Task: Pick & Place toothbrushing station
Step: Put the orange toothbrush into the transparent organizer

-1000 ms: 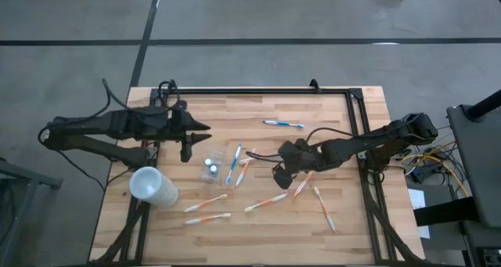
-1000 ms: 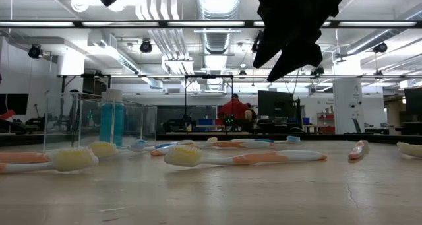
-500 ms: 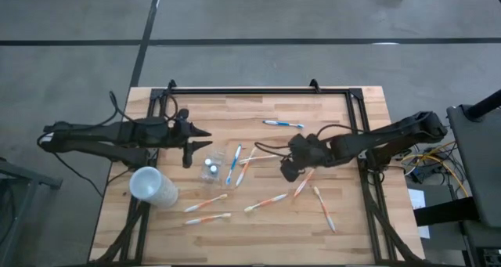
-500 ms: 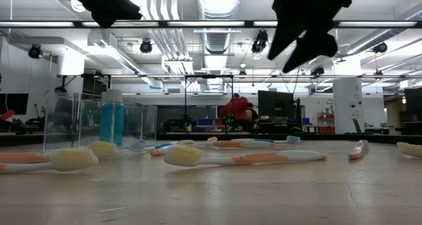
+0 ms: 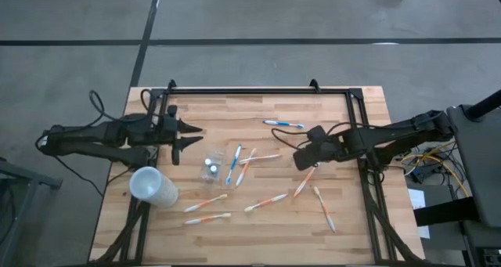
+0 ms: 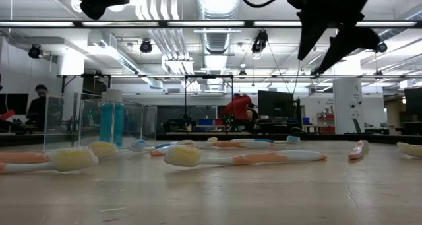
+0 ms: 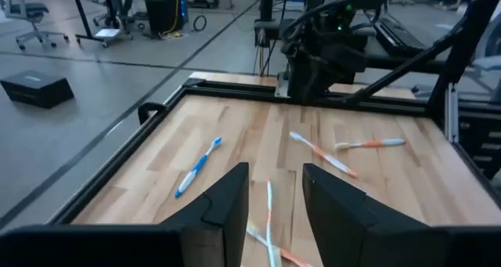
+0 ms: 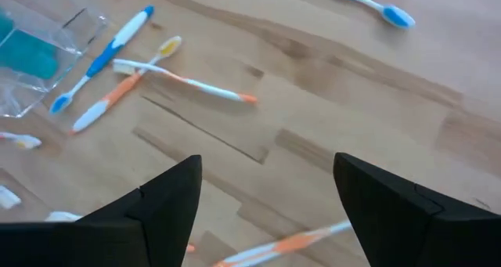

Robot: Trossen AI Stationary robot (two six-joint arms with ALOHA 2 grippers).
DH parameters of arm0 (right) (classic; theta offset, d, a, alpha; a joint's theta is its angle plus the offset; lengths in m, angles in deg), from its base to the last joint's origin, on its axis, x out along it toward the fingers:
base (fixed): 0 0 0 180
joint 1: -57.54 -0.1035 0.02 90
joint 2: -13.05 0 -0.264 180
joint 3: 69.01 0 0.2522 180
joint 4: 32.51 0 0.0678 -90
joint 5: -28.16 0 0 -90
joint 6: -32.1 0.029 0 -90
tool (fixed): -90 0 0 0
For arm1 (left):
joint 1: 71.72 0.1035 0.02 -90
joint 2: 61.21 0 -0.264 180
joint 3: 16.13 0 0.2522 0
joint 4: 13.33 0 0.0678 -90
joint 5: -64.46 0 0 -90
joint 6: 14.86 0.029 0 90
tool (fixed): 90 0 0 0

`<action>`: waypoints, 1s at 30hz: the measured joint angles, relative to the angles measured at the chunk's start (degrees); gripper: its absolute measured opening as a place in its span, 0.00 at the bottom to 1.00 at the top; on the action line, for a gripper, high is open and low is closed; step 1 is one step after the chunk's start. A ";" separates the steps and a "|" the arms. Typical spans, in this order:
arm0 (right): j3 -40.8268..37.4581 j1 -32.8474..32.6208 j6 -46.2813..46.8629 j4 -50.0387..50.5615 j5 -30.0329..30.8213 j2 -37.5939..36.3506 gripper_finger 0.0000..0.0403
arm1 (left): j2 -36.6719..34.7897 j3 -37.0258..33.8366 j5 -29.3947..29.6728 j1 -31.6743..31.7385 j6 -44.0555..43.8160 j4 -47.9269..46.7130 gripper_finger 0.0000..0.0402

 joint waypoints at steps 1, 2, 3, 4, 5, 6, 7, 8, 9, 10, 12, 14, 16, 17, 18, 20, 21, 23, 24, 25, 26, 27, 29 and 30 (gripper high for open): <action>0.00 -0.22 0.46 0.74 -0.02 -0.26 0.69 | 0.02 -0.11 -0.01 0.00 -0.33 0.03 0.31; 0.00 -0.45 1.06 1.40 -0.03 -0.45 0.69 | 0.04 -0.26 0.01 0.00 -0.71 0.03 0.31; -0.01 -0.60 1.74 1.90 -0.12 -0.53 0.69 | 0.04 -0.51 0.01 0.00 -1.18 0.02 0.31; -0.02 -0.77 2.24 2.05 -0.21 -0.55 0.68 | 0.04 -0.80 0.00 0.00 -1.65 -0.03 0.31; -0.02 -0.91 2.55 2.06 -0.29 -0.55 0.68 | 0.04 -1.01 0.00 0.00 -1.73 -0.17 0.31; -0.02 -1.00 2.83 2.06 -0.73 -0.54 0.68 | 0.04 -1.28 0.01 0.00 -1.69 -0.09 0.31; -0.02 -0.98 3.22 2.03 -1.46 -0.39 0.68 | 0.04 -1.61 0.01 0.00 -1.70 0.00 0.31; -0.02 -0.96 3.63 1.94 -2.42 -0.26 0.68 | 0.04 -1.89 0.01 0.00 -1.92 -0.06 0.31; -0.02 -0.98 3.73 1.77 -3.32 -0.04 0.68 | 0.04 -2.21 -0.01 0.00 -2.42 -0.01 0.31; -0.02 -1.06 3.71 1.47 -4.24 0.22 0.68 | 0.06 -2.51 -0.01 0.00 -3.46 -0.01 0.31; -0.02 -1.27 3.15 0.63 -5.98 0.60 0.69 | 0.09 -2.98 0.00 0.00 -6.04 -0.07 0.31; -0.02 -1.28 2.04 -0.69 -7.03 1.04 0.70 | 0.07 -3.17 0.00 0.00 -8.39 -0.08 0.31; -0.02 -1.36 1.09 -1.85 -7.19 1.29 0.70 | 0.07 -3.18 0.01 0.00 -9.74 0.01 0.31; -0.02 -1.35 0.49 -2.63 -7.15 1.51 0.70 | 0.07 -3.18 0.01 0.00 -9.81 0.05 0.31; -0.02 -1.33 0.24 -3.52 -7.15 1.71 0.71 | 0.07 -3.18 0.01 0.00 -9.58 0.04 0.31; -0.02 -1.36 0.04 -4.74 -7.17 2.10 0.71 | 0.07 -3.09 -0.01 0.00 -7.52 0.01 0.31; -0.02 -1.36 0.04 -5.41 -7.16 2.30 0.71 | 0.06 -3.00 -0.01 0.00 -6.27 0.03 0.31; -0.02 -1.33 -0.59 -6.84 -7.11 2.62 0.72 | -0.15 -3.00 0.01 0.00 -4.79 -0.01 0.31; -0.02 -1.35 -1.10 -7.24 -7.16 2.80 0.72 | -0.28 -3.00 0.01 0.00 -4.62 0.03 0.31; -0.02 -1.37 -1.78 -7.75 -7.44 3.03 0.72 | -0.32 -3.00 0.01 0.00 -4.62 0.03 0.31; -0.02 -1.55 -2.60 -8.42 -7.99 3.28 0.73 | -0.33 -3.00 0.01 0.00 -4.60 0.03 0.31; -0.02 -1.60 -3.13 -8.92 -8.80 3.46 0.73 | -0.33 -3.00 0.01 0.00 -4.60 0.03 0.31; -0.02 -1.64 -3.49 -9.14 -10.31 3.96 0.73 | -0.31 -3.02 0.01 0.00 -4.65 0.01 0.31; -0.02 -1.64 -3.67 -9.34 -11.44 4.11 0.73 | -0.33 -3.03 0.01 0.00 -4.83 0.01 0.31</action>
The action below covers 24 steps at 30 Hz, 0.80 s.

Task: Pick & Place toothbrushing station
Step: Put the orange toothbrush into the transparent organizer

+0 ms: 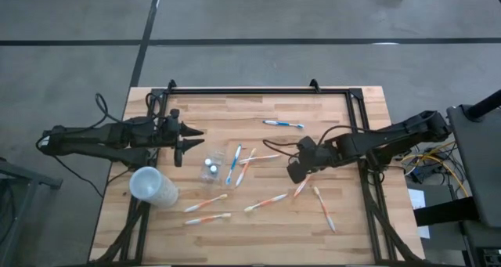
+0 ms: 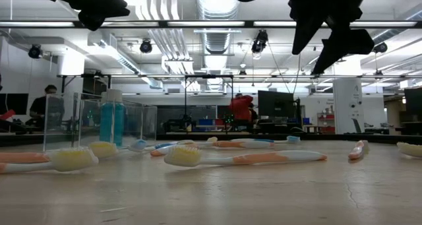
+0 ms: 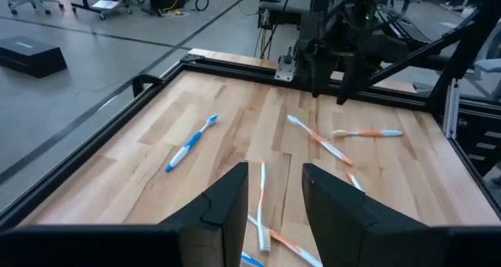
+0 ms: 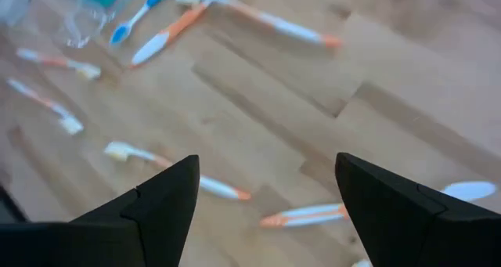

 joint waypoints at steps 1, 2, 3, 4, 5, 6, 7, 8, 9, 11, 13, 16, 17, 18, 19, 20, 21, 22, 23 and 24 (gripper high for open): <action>0.00 0.02 -0.06 0.01 -0.95 0.26 0.73 | 0.00 -0.01 0.00 0.00 -0.05 0.00 0.31; 0.00 0.02 0.28 -0.06 -1.50 0.52 0.73 | 0.00 -0.04 0.00 0.00 -0.05 0.00 0.31; 0.00 0.02 1.29 -0.19 -1.68 0.67 0.73 | 0.02 -0.07 0.00 0.00 -0.10 0.01 0.31; 0.00 0.02 2.40 -0.19 -1.71 0.88 0.73 | 0.04 -0.09 0.00 0.00 -0.27 0.00 0.31; 0.00 0.02 3.41 -0.33 -1.72 1.14 0.73 | 0.07 -0.09 0.00 0.00 -0.59 0.01 0.31; 0.00 0.02 4.32 -0.70 -1.88 1.33 0.72 | 0.07 -0.09 0.00 0.00 -1.05 0.02 0.31; 0.00 0.04 4.42 -0.80 -2.10 1.51 0.72 | 0.07 -0.09 -0.02 0.00 -1.71 0.00 0.31; 0.00 0.04 4.51 -0.58 -2.11 1.75 0.72 | 0.07 -0.09 0.00 0.00 -2.36 0.00 0.31; 0.00 0.04 4.72 -0.39 -2.11 1.93 0.71 | 0.07 -0.09 0.00 0.00 -2.81 0.00 0.31; 0.00 0.04 6.73 -0.28 -2.10 2.35 0.70 | 0.09 -0.10 0.00 0.00 -3.27 0.00 0.31; 0.00 0.05 8.61 0.24 -1.94 2.72 0.69 | 0.09 -0.11 0.00 0.00 -3.30 0.00 0.31; 0.00 0.07 12.65 1.16 -1.67 2.89 0.68 | 0.09 -0.11 0.00 0.00 -3.33 0.00 0.31; 0.00 0.07 14.33 1.85 -1.63 3.09 0.67 | 0.09 -0.11 0.00 0.00 -3.35 0.00 0.31; 0.00 0.06 15.90 2.72 -1.63 3.17 0.67 | 0.09 -0.11 0.00 0.00 -3.36 0.02 0.31; 0.00 0.07 17.40 4.02 -1.63 3.23 0.67 | 0.09 -0.11 0.00 0.00 -3.40 0.00 0.31; 0.00 0.07 18.95 5.60 -1.62 3.22 0.66 | 0.09 -0.11 0.00 0.00 -3.40 0.01 0.31; 0.00 0.07 20.66 7.28 -1.50 3.21 0.66 | 0.09 -0.11 0.00 0.00 -3.40 0.02 0.31; 0.00 0.07 22.63 9.22 -1.38 3.21 0.65 | 0.09 -0.11 0.00 0.00 -3.40 0.00 0.31; 0.00 0.07 24.75 11.47 -1.26 3.25 0.65 | 0.09 -0.11 0.00 0.00 -3.40 0.02 0.31; 0.00 0.07 26.89 13.71 -1.24 3.29 0.64 | 0.09 -0.11 0.01 0.00 -3.40 0.02 0.31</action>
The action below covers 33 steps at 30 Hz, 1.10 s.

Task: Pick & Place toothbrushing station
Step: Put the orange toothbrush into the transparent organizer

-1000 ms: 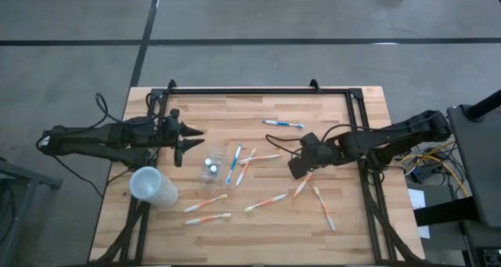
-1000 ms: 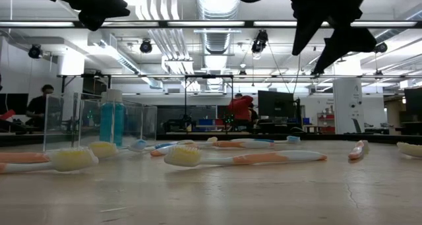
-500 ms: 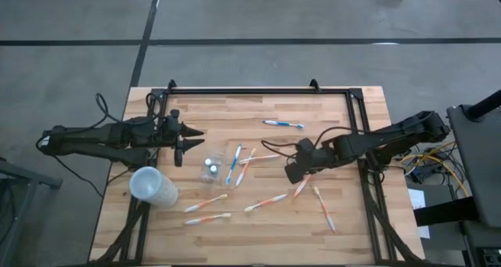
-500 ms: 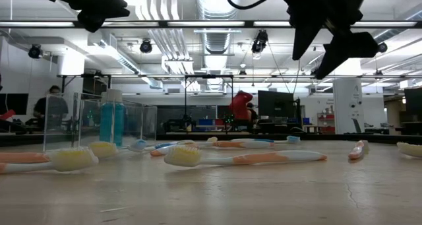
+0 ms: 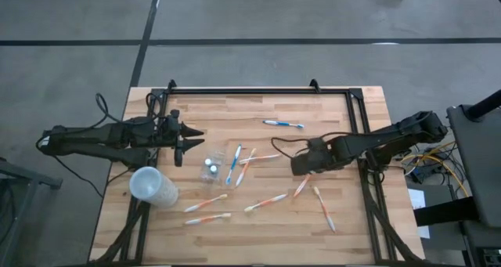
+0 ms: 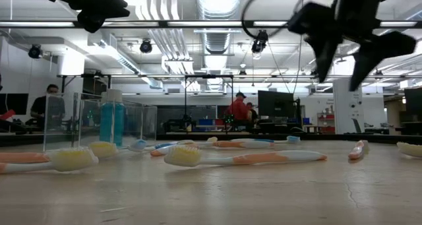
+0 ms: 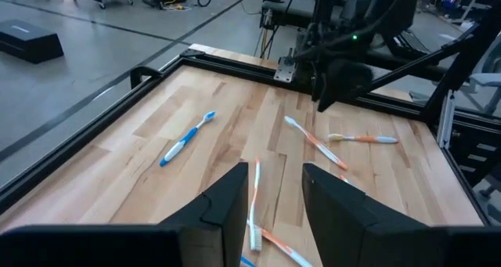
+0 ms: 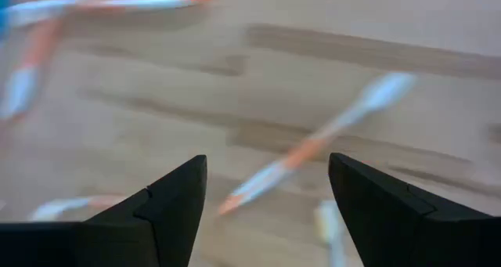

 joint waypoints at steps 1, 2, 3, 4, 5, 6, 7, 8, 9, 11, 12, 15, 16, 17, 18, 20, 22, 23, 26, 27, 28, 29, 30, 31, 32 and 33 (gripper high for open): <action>0.00 0.00 2.33 1.86 0.04 0.00 0.64 | 0.00 0.00 -0.01 0.00 0.00 0.00 0.31; 0.00 0.00 4.81 3.17 0.16 0.14 0.64 | 0.00 0.00 -0.01 0.00 0.00 0.00 0.31; 0.00 0.00 7.46 4.20 0.48 0.32 0.63 | 0.00 0.00 -0.01 0.00 0.00 0.00 0.31; -0.02 0.00 9.98 4.86 1.00 0.59 0.63 | 0.00 0.00 0.00 0.00 0.00 0.00 0.31; -0.17 0.00 12.07 4.92 1.18 0.95 0.63 | 0.00 0.00 0.00 0.00 0.00 0.00 0.31; -0.26 0.00 14.22 4.99 1.18 1.38 0.62 | 0.00 0.00 -0.01 0.00 0.00 0.00 0.31; -0.37 0.00 16.45 4.95 1.14 1.73 0.62 | 0.00 0.00 0.01 0.00 0.00 0.02 0.31; -0.50 0.00 18.66 4.86 1.10 2.12 0.62 | 0.02 0.00 0.01 0.00 0.00 -0.01 0.31; -0.60 0.00 20.72 4.95 0.94 2.63 0.61 | 0.02 0.00 0.01 0.00 0.00 0.00 0.31; -0.85 0.00 23.06 5.41 0.73 3.37 0.61 | 0.04 0.00 0.00 0.00 -0.60 0.00 0.31; -1.06 0.01 23.83 5.86 0.47 3.72 0.60 | 0.04 -0.01 0.01 0.00 -1.17 -0.01 0.31; -2.54 0.37 26.21 6.00 -4.07 4.20 0.59 | 0.04 -0.02 0.01 0.00 -2.52 -0.03 0.31; -3.24 0.42 27.06 5.59 -5.75 4.20 0.59 | 0.04 -0.02 0.01 0.00 -2.60 -0.02 0.31; -4.02 0.40 27.64 5.48 -6.59 4.18 0.59 | 0.04 -0.02 0.01 0.00 -2.65 -0.02 0.31; -4.83 0.35 28.38 5.55 -6.69 4.18 0.59 | 0.04 -0.02 0.01 0.00 -2.67 -0.02 0.31; -6.25 0.37 29.28 5.60 -6.41 4.18 0.58 | 0.04 -0.02 0.01 0.00 -2.69 -0.02 0.31; -7.37 0.47 29.79 5.33 -5.79 4.18 0.58 | 0.04 -0.02 0.01 0.00 -2.69 -0.02 0.31; -7.98 0.50 30.09 5.13 -5.02 4.18 0.58 | 0.04 -0.02 0.01 0.00 -2.70 -0.02 0.31; -9.47 0.64 31.57 3.51 -2.93 4.18 0.58 | 0.04 -0.04 0.01 0.00 -2.71 -0.02 0.31; -9.92 0.76 31.86 2.51 -2.80 4.18 0.58 | 0.04 -0.04 0.01 0.00 -2.70 -0.02 0.31; -10.43 0.84 31.85 1.03 -2.78 4.18 0.58 | 0.04 -0.04 0.01 0.00 -2.64 -0.02 0.31; -10.93 0.85 31.69 -1.21 -2.75 4.18 0.57 | 0.04 -0.04 0.01 0.00 -2.64 -0.02 0.31; -11.37 0.81 31.62 -4.26 -2.77 4.18 0.57 | 0.04 -0.04 0.01 0.00 -2.64 -0.02 0.31; -11.66 0.79 31.51 -7.28 -2.78 4.18 0.57 | 0.07 -0.04 0.01 0.00 -2.62 -0.02 0.31; -11.95 0.73 31.23 -10.13 -2.75 4.18 0.56 | 0.07 -0.04 0.01 0.00 -2.62 -0.02 0.31; -12.15 0.74 30.55 -12.32 -2.74 4.19 0.56 | 0.07 -0.04 0.01 0.00 -2.62 -0.02 0.31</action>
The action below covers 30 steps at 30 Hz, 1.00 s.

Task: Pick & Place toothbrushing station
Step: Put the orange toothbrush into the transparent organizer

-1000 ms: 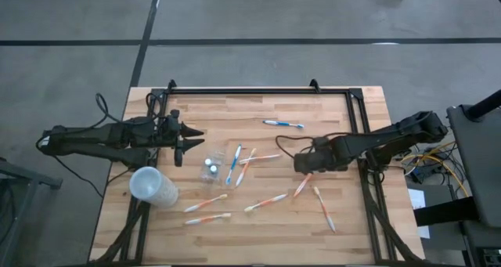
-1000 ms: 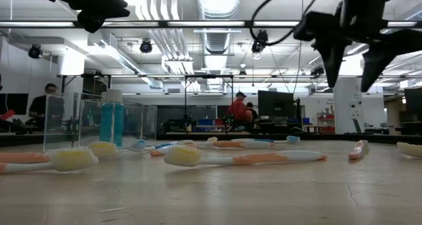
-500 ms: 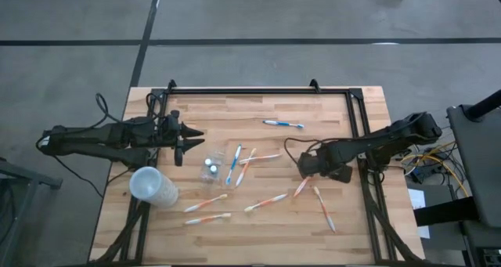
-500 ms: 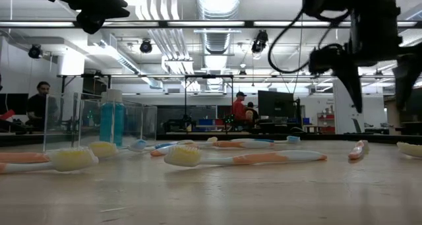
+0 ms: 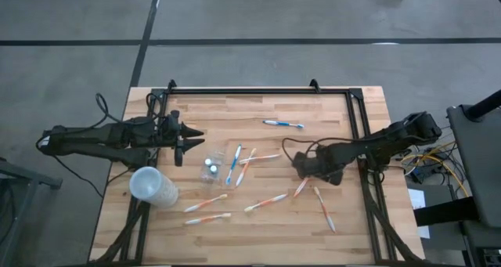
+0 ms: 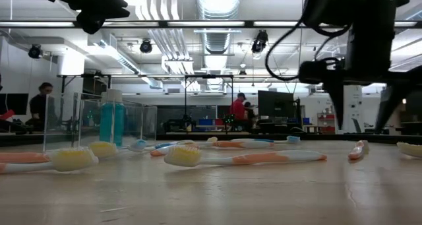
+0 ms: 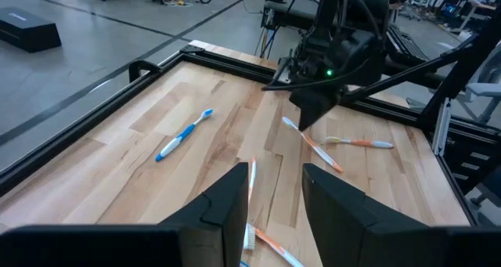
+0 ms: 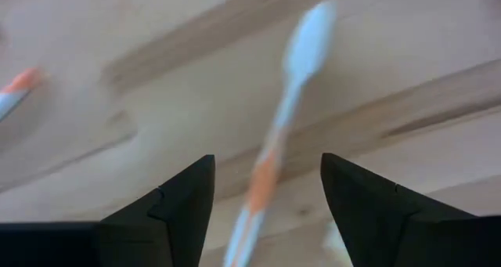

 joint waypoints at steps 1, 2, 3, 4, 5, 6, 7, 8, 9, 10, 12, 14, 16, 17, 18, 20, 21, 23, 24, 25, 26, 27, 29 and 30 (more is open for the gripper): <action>-0.09 0.00 -0.67 -1.61 0.22 0.27 0.56 | 0.00 0.00 0.00 0.00 0.00 0.00 0.31; -0.09 0.00 -1.02 -2.81 0.64 0.66 0.56 | 0.00 0.00 0.00 0.00 0.02 0.00 0.31; -0.09 0.01 -1.31 -3.35 0.71 0.89 0.56 | 0.00 0.00 0.00 0.00 0.02 0.00 0.31; -0.11 0.00 -1.33 -3.32 0.66 1.22 0.56 | 0.00 0.00 0.00 0.00 0.02 -0.02 0.31; -0.11 0.00 -1.32 -3.39 0.63 1.61 0.56 | 0.00 0.00 0.00 0.00 0.04 -0.02 0.31; -0.09 -0.02 -1.34 -3.61 0.21 1.84 0.56 | 0.00 0.00 0.00 0.02 0.04 0.02 0.31; -0.09 -0.03 -1.34 -3.82 -0.69 2.20 0.56 | 0.00 0.00 0.00 0.00 0.06 -0.04 0.31; -0.09 -0.11 -1.34 -4.31 -1.54 2.68 0.56 | 0.04 -0.02 0.00 0.00 0.04 -0.05 0.31; -0.09 -0.15 -1.36 -5.28 -2.34 3.18 0.56 | 0.07 -0.02 0.00 0.00 0.04 -0.01 0.31; -0.09 -0.36 -1.42 -6.46 -2.98 3.61 0.56 | 0.10 -0.05 0.00 0.00 0.04 -0.01 0.31; -0.09 -0.76 -1.55 -8.95 -3.95 5.01 0.56 | 0.26 -0.07 0.00 0.00 -0.03 -0.06 0.31; -0.07 -1.21 -1.82 -11.72 -4.48 6.50 0.56 | 0.32 -0.09 -0.01 0.01 -0.04 -0.07 0.31; 0.27 -1.63 -1.97 -12.34 -6.05 8.19 0.56 | 0.39 -0.11 0.00 0.00 -0.04 0.00 0.31; 0.54 -1.70 -2.18 -12.26 -6.69 8.75 0.56 | 0.39 -0.11 0.00 0.00 -0.04 0.00 0.31; 0.78 -1.85 -2.24 -12.01 -7.63 9.54 0.56 | 0.43 -0.13 0.00 0.00 -0.04 -0.04 0.31; 1.27 -2.02 -2.68 -11.45 -8.80 10.90 0.56 | 0.48 -0.13 0.00 0.01 -0.04 0.03 0.31; 1.42 -2.10 -2.81 -11.38 -8.79 11.39 0.56 | 0.50 -0.13 0.00 0.01 -0.07 -0.01 0.31; 1.79 -2.16 -3.81 -10.97 -8.91 12.10 0.55 | 0.55 -0.13 0.00 0.02 -0.07 0.01 0.31; 2.02 -2.16 -4.26 -10.68 -9.18 12.36 0.55 | 0.60 -0.13 0.00 0.00 -0.07 0.00 0.31; 2.26 -2.16 -4.55 -10.23 -9.26 12.47 0.54 | 0.61 -0.13 0.00 0.01 -0.07 0.04 0.31; 2.45 -2.16 -4.75 -9.73 -9.26 12.40 0.53 | 0.62 -0.13 0.00 0.02 -0.07 0.00 0.31; 2.56 -2.16 -4.87 -9.22 -9.30 12.26 0.51 | 0.66 -0.13 0.00 0.00 -0.09 0.01 0.31; 2.78 -2.16 -5.33 -8.10 -9.53 11.80 0.46 | 0.66 -0.13 0.00 0.02 -0.11 0.00 0.31; 2.76 -2.19 -5.65 -7.76 -9.59 11.46 0.43 | 0.66 -0.13 0.00 0.00 -0.11 0.02 0.31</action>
